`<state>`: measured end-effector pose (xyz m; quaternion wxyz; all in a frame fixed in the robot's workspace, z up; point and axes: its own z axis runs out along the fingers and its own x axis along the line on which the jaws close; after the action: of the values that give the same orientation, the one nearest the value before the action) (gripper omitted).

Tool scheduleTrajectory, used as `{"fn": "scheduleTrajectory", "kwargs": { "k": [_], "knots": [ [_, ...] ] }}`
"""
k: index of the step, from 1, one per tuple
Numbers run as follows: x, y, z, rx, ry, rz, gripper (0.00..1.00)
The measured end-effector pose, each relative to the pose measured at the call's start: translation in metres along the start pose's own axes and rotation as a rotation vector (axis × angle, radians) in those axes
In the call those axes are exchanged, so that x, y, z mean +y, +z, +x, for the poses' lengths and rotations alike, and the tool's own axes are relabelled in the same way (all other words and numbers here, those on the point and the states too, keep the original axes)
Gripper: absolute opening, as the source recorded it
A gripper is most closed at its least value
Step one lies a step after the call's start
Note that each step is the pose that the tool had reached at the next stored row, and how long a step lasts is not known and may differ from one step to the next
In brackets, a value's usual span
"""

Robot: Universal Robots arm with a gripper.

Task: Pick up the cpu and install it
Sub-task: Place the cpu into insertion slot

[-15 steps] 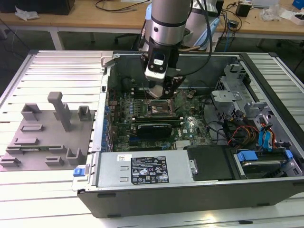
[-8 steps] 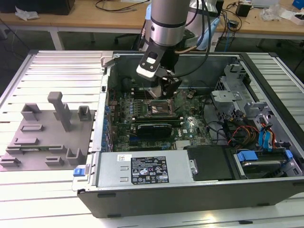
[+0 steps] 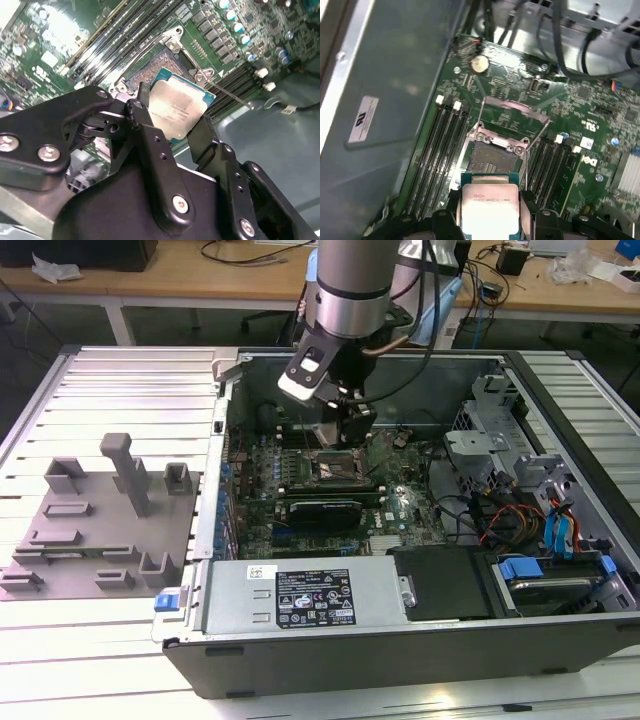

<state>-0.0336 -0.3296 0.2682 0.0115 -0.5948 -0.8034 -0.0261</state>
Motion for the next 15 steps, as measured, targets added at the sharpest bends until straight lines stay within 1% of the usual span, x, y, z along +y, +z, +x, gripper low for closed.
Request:
{"fn": "scheduleTrajectory", "kwargs": {
  "k": [1, 2, 3, 4, 5, 9, 13, 15],
  "knots": [
    [0.0000, 0.0001, 0.0000, -0.0005, 0.017, -0.0008, 0.55],
    [0.0000, 0.0004, 0.0000, -0.0013, 0.046, -0.0022, 0.55],
    [0.0000, 0.0007, 0.0000, -0.0023, 0.082, -0.0041, 0.55],
    [0.0000, 0.0012, -0.0001, -0.0037, 0.131, -0.0064, 0.55],
    [0.0000, 0.0016, -0.0001, -0.0045, 0.164, -0.0082, 0.55],
    [0.0000, 0.0022, -0.0001, -0.0048, 0.177, -0.0090, 0.55],
    [-0.0002, 0.0066, -0.0003, -0.0068, 0.236, -0.0117, 0.55],
    [-0.0002, 0.0079, -0.0004, -0.0072, 0.250, -0.0124, 0.55]
  ]
}}
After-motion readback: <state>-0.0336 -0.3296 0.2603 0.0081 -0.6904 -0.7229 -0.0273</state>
